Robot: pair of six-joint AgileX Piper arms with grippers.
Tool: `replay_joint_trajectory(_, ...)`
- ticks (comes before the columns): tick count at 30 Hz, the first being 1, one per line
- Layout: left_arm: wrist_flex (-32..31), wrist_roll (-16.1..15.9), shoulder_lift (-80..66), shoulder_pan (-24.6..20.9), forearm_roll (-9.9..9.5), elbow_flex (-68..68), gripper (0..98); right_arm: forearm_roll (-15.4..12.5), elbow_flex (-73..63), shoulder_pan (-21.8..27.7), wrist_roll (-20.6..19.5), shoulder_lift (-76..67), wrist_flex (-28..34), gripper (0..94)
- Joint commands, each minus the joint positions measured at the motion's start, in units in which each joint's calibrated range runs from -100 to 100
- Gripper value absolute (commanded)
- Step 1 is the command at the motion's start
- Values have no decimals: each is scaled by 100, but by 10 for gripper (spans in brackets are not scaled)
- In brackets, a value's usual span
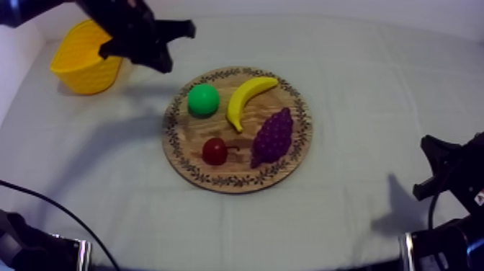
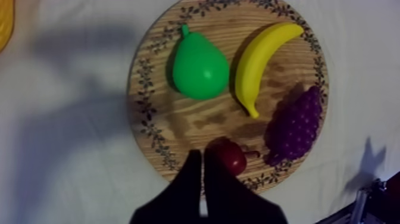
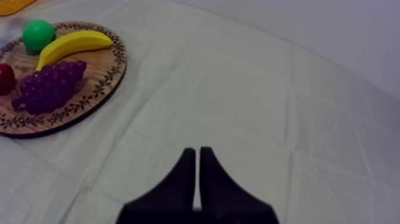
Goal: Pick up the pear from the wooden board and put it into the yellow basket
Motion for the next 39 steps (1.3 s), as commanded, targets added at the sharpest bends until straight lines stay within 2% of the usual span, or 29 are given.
replay_joint_trajectory(1, 16, 44, 146, 78, -19, -281, 5, -1, -5, -1, 0, -4, 2, 4)
replay_joint_trajectory(9, 33, 232, 387, 177, -51, -549, 61, -1, -5, -1, 0, -4, 2, 4)
replay_joint_trajectory(13, 55, 266, 432, 206, -64, -570, 155, -1, -5, -1, 0, -4, 2, 4)
replay_joint_trajectory(26, 115, 347, 532, 297, -137, -477, 764, -1, -5, -1, 0, -4, 2, 4)
replay_joint_trajectory(29, 157, 387, 567, 285, -143, -476, 878, -1, -5, -1, 0, -4, 2, 4)
replay_joint_trajectory(33, 206, 473, 612, 286, -182, -508, 938, -1, -5, -1, 0, -4, 2, 4)
replay_joint_trajectory(39, 209, 520, 837, 326, -305, -599, 956, -1, -5, -1, 0, -4, 2, 4)
